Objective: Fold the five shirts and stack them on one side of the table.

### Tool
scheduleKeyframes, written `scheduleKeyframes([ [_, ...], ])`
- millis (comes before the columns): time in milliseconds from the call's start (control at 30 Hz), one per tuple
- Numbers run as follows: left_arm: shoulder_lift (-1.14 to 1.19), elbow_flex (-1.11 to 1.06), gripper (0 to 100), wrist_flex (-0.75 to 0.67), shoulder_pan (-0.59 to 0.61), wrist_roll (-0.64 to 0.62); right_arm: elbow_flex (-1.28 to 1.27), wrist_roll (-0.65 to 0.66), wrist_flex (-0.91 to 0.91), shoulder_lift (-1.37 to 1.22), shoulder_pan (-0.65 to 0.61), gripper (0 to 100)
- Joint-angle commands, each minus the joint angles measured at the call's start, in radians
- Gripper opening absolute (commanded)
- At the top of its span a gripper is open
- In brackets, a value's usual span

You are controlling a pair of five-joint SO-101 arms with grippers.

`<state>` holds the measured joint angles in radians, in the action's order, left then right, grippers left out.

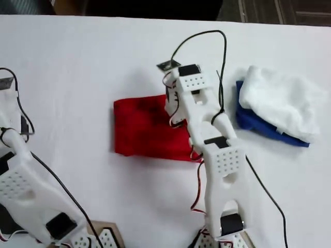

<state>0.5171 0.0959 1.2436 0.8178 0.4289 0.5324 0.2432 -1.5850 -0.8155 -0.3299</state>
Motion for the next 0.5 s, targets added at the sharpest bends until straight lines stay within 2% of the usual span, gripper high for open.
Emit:
scheduleKeyframes([
  [0,-0.046,0.042,3,-0.011,-0.006,-0.011,-0.012,-0.006,-0.008,-0.031,-0.018,29.6],
  [200,-0.046,0.042,3,-0.006,-0.006,-0.011,-0.012,0.012,-0.002,-0.033,-0.018,16.6],
  [300,-0.046,0.042,3,-0.005,-0.006,-0.011,-0.012,0.072,-0.002,-0.033,-0.018,9.8],
  [367,-0.046,0.042,3,-0.005,-0.006,-0.011,-0.012,0.074,-0.002,-0.033,-0.013,2.7],
  [467,-0.046,0.042,3,-0.005,-0.006,-0.011,-0.006,0.072,-0.002,-0.031,-0.008,2.3],
])
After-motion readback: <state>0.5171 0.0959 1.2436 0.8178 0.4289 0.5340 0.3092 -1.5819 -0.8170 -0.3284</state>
